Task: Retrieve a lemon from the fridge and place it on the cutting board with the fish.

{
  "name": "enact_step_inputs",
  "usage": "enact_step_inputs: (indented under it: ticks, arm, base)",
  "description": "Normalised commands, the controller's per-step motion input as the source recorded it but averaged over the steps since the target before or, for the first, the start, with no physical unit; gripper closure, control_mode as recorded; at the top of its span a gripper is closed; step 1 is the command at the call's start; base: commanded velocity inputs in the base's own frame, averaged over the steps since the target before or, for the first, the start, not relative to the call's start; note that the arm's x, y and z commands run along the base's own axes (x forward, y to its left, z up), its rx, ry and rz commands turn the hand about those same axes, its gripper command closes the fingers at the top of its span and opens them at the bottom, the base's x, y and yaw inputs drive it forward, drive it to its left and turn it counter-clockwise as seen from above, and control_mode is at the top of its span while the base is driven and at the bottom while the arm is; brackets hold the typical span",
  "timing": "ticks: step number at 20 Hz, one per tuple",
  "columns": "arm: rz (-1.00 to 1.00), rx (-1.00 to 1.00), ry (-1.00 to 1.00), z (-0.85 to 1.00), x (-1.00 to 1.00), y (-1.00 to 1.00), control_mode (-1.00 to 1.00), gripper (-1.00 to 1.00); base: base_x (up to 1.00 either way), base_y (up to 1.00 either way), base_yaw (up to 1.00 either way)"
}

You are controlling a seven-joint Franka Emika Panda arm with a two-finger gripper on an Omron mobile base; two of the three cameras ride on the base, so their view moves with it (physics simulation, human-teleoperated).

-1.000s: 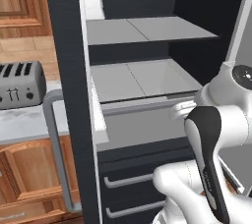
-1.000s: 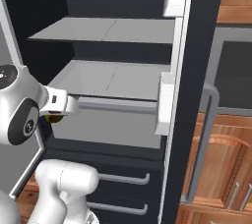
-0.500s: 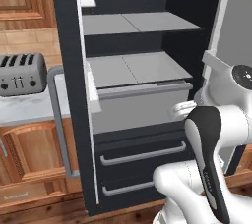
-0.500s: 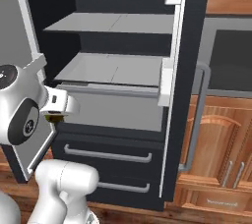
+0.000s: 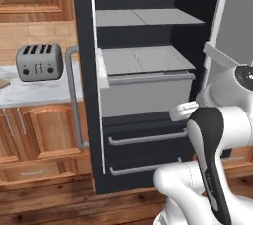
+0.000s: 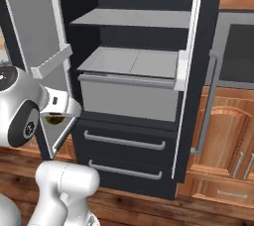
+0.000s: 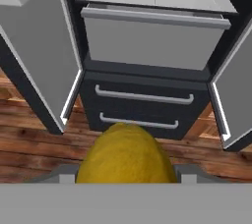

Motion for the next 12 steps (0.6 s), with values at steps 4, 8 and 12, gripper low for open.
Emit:
enact_step_inputs:
  ticks: [4,8,12]
  arm:
    - [0.0,0.0,0.0,0.0,0.0,0.0,1.0,1.0]
    - [0.0,0.0,0.0,0.0,0.0,0.0,1.0,1.0]
    - [0.0,0.0,0.0,0.0,0.0,0.0,1.0,1.0]
  base:
    - [-0.21,0.57,0.4]
    - [-0.17,0.81,0.39]
    - [-0.34,0.95,0.32]
